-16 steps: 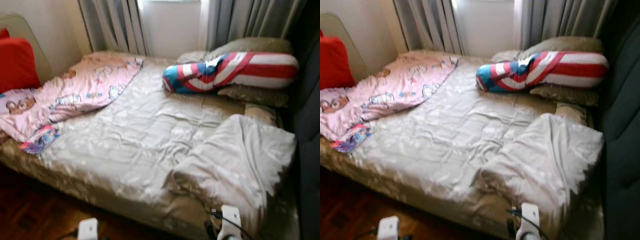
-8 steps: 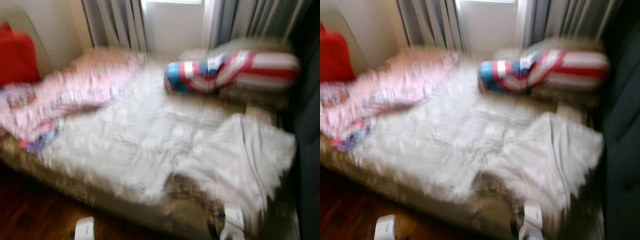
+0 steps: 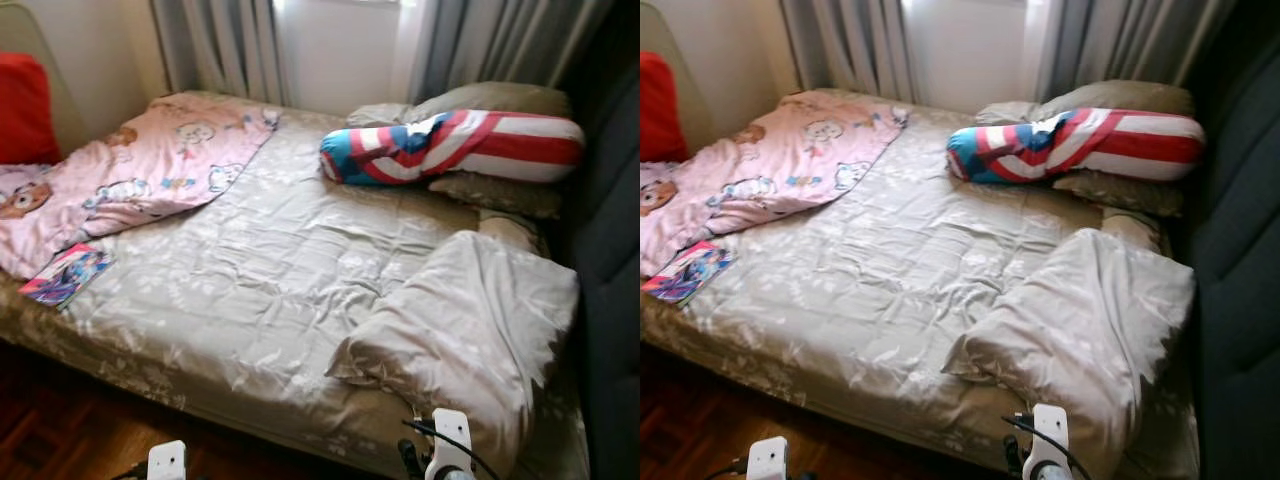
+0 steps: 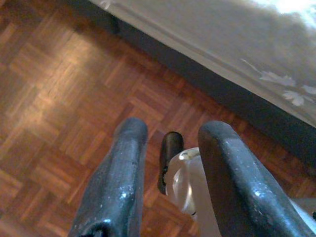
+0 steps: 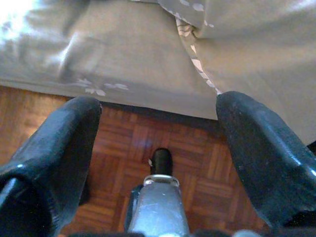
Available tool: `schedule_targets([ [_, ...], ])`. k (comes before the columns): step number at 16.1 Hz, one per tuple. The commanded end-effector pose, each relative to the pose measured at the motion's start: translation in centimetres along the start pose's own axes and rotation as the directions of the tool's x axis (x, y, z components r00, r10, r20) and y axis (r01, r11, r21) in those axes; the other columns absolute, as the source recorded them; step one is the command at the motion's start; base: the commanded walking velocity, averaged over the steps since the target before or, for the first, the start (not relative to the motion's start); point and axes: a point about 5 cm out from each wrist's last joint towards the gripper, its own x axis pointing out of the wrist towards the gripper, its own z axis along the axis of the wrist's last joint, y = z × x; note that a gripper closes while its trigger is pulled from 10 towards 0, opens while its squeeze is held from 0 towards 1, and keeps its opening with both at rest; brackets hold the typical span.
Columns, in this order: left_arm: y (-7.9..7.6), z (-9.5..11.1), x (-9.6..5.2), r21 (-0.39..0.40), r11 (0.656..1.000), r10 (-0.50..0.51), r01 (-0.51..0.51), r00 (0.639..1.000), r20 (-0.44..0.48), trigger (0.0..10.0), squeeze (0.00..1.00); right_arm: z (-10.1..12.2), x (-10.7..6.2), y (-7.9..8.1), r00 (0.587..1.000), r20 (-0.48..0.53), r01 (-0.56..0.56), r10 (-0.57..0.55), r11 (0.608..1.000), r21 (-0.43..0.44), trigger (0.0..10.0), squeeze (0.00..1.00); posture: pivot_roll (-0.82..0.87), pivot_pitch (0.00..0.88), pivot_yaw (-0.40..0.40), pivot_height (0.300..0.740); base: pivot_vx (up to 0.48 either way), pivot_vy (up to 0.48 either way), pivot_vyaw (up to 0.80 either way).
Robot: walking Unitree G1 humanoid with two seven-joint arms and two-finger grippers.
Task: Clean up the room
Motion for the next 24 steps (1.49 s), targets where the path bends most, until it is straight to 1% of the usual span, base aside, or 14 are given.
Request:
schedule_targets([
  [1, -0.6, -0.7, -0.1, 0.009, 1.0, -0.012, 0.012, 0.999, -0.031, 10.0, 0.0, -0.1, -0.1, -0.7, 1.0, -0.003, 0.02, -0.02, 1.0, -0.001, 10.0, 0.0, 0.02, 0.022, -0.044, 0.74, 0.0, 0.0, 0.0],
  [8, -0.9, -1.0, -0.2, 0.015, 1.0, -0.019, 0.019, 0.999, -0.032, 10.0, 0.0, -0.1, -0.1, -0.7, 1.0, -0.004, 0.023, -0.023, 1.0, 0.002, 10.0, 0.0, 0.02, 0.021, -0.042, 0.74, 0.0, 0.0, 0.0],
  [11, -0.7, -1.1, -0.2, 0.017, 1.0, -0.018, 0.018, 0.999, -0.029, 10.0, 0.0, -0.1, -0.1, -0.7, 1.0, -0.004, 0.023, -0.023, 1.0, 0.002, 10.0, 0.0, 0.02, 0.02, -0.041, 0.74, 0.0, 0.0, 0.0],
  [13, -0.1, -1.0, -0.3, 0.019, 1.0, -0.013, 0.013, 1.0, -0.024, 10.0, 0.0, -0.1, -0.1, -0.7, 1.0, -0.005, 0.023, -0.023, 1.0, 0.004, 10.0, 0.0, 0.02, 0.019, -0.041, 0.74, 0.0, 0.0, 0.0],
  [18, 0.4, -1.1, -0.4, 0.024, 1.0, -0.006, 0.007, 1.0, -0.028, 10.0, 0.0, -0.1, -0.1, -0.7, 1.0, -0.004, 0.022, -0.022, 1.0, 0.005, 10.0, 0.0, 0.02, 0.019, -0.04, 0.74, 0.0, 0.0, 0.0],
  [24, 0.3, -1.6, -0.5, 0.024, 1.0, -0.006, 0.007, 0.999, -0.043, 10.0, 0.0, -0.1, -0.1, -0.7, 1.0, -0.002, 0.02, -0.02, 1.0, 0.005, 10.0, 0.0, 0.02, 0.016, -0.039, 0.74, 0.0, 0.0, 0.0],
])
